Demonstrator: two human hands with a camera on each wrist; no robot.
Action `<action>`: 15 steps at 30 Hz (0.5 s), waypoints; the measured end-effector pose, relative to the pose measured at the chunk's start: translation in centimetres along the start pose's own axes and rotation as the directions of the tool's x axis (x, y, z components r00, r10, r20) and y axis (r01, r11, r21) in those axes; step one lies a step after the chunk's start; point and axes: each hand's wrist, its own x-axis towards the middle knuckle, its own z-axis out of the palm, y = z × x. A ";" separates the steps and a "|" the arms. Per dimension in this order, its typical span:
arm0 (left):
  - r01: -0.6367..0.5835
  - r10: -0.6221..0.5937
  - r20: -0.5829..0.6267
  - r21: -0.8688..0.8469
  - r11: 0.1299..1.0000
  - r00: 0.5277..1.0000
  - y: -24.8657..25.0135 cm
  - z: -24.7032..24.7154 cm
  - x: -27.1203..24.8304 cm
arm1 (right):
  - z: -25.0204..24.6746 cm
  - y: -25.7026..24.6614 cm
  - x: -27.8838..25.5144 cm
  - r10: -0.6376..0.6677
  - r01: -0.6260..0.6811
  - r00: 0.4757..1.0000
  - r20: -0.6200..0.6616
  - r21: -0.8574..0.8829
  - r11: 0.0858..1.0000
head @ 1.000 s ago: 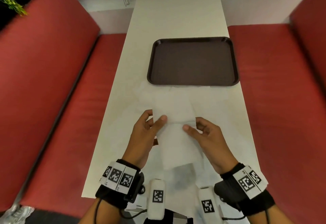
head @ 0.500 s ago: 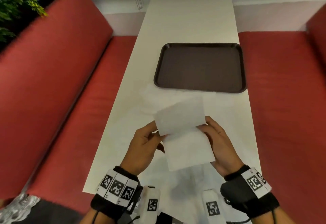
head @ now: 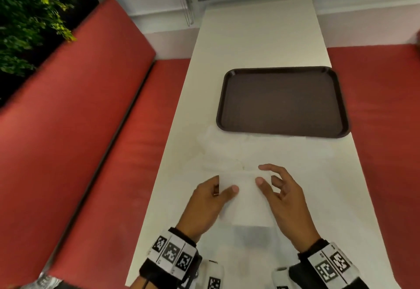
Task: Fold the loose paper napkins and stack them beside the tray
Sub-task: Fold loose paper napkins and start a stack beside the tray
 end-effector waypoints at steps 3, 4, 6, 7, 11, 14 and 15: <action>-0.024 0.028 -0.114 0.034 0.999 0.993 0.2 -4.5 5.8 | 1.3 1.1 1.2 0.077 -0.078 0.996 -0.046 -0.036 0.996; -0.033 0.042 -0.156 0.056 0.998 0.987 0.3 -6.5 8.1 | 1.6 1.8 1.5 0.082 -0.086 0.996 -0.040 -0.128 0.988; -0.047 0.071 -0.215 0.113 0.992 0.974 0.8 -10.2 12.6 | 2.4 3.4 2.0 0.071 -0.072 0.997 -0.014 -0.319 0.945; -0.050 0.086 -0.235 0.153 0.987 0.968 1.0 -11.9 14.7 | 2.9 4.0 2.1 0.060 -0.058 0.998 -0.006 -0.388 0.920; -0.045 0.154 -0.285 0.356 0.933 0.946 0.0 -17.1 20.7 | 5.6 6.4 2.5 0.044 -0.009 0.998 0.038 -0.639 0.769; -0.009 0.164 -0.304 0.454 0.891 0.939 -1.8 -18.3 23.0 | 7.3 7.4 2.5 0.087 -0.027 0.995 0.050 -0.702 0.711; 0.009 0.156 -0.315 0.466 0.885 0.936 -2.4 -18.4 23.5 | 7.6 7.7 2.5 0.103 -0.042 0.994 0.042 -0.713 0.700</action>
